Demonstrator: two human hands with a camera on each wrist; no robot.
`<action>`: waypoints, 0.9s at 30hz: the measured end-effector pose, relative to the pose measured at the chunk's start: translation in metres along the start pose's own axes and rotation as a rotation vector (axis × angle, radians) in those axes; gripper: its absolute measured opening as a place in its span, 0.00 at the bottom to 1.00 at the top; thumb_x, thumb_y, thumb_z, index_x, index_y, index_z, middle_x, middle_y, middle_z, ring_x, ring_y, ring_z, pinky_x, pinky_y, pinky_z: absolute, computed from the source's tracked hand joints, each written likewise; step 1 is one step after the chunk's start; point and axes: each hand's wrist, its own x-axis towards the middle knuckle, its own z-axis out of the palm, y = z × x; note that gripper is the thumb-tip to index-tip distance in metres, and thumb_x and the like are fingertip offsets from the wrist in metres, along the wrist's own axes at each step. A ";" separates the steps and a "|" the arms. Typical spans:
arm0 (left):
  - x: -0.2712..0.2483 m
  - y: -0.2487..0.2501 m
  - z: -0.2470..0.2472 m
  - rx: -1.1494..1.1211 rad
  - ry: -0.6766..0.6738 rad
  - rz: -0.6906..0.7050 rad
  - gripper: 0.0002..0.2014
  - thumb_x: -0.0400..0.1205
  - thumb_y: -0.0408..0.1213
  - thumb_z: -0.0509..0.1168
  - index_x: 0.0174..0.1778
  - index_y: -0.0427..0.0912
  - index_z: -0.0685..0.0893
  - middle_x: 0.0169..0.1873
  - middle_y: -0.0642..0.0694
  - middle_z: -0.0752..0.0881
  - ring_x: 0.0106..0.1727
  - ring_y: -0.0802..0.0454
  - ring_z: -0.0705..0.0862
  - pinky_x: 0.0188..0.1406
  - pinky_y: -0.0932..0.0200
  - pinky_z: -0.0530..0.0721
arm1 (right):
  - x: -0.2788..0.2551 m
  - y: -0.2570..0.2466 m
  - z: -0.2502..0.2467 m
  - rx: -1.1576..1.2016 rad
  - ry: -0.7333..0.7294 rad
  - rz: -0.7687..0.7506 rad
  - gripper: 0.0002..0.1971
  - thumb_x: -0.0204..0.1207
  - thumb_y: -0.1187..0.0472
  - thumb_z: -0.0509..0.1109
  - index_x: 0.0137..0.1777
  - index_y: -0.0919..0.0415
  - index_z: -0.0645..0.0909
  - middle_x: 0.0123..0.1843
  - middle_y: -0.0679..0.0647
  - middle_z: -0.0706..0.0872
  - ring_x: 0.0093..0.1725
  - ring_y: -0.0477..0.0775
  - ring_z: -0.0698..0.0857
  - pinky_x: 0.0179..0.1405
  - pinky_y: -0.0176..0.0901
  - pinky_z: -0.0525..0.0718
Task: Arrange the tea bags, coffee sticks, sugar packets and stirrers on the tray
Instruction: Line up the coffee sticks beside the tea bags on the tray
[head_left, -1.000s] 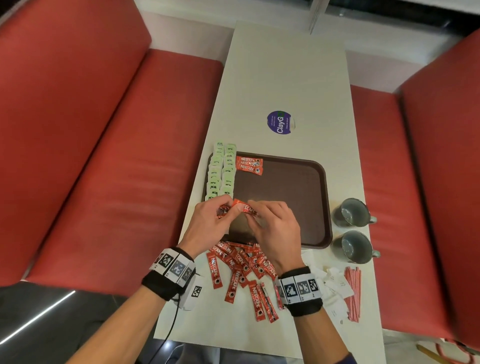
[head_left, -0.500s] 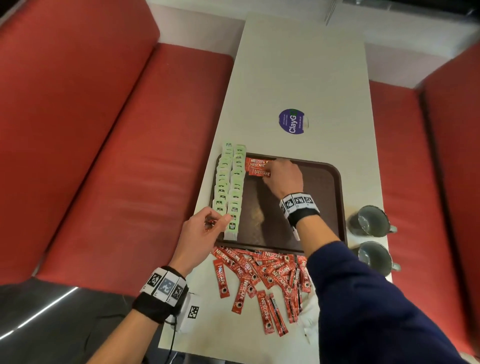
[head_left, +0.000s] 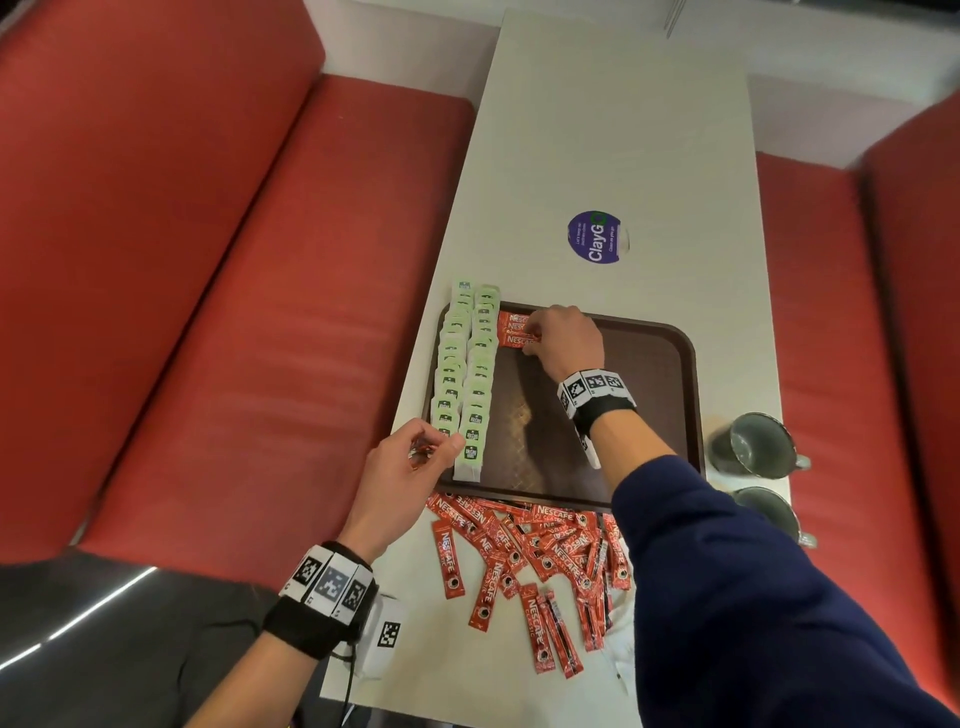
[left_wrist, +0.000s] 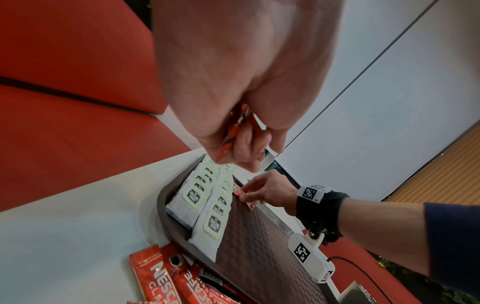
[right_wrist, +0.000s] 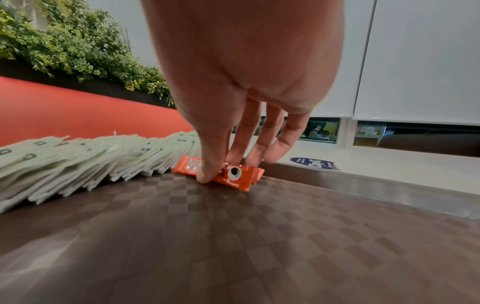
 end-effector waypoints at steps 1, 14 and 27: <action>0.000 0.000 0.000 -0.001 -0.007 0.000 0.13 0.87 0.57 0.72 0.48 0.51 0.87 0.51 0.58 0.95 0.65 0.59 0.90 0.60 0.51 0.92 | 0.001 0.000 -0.001 0.000 0.000 -0.006 0.18 0.78 0.51 0.86 0.66 0.54 0.92 0.58 0.57 0.93 0.58 0.65 0.90 0.58 0.58 0.88; -0.007 0.012 -0.001 -0.124 -0.041 -0.047 0.07 0.86 0.42 0.77 0.57 0.48 0.88 0.55 0.59 0.93 0.63 0.65 0.89 0.55 0.68 0.87 | 0.003 0.002 0.003 0.029 0.019 0.012 0.24 0.75 0.49 0.88 0.70 0.53 0.89 0.61 0.57 0.92 0.61 0.64 0.88 0.60 0.60 0.89; -0.035 0.045 -0.009 -0.333 -0.268 0.044 0.11 0.95 0.36 0.63 0.71 0.36 0.77 0.55 0.40 0.95 0.35 0.53 0.81 0.28 0.61 0.72 | -0.127 -0.036 -0.075 0.707 0.132 0.084 0.10 0.87 0.44 0.76 0.57 0.46 0.94 0.49 0.38 0.95 0.50 0.36 0.90 0.56 0.42 0.89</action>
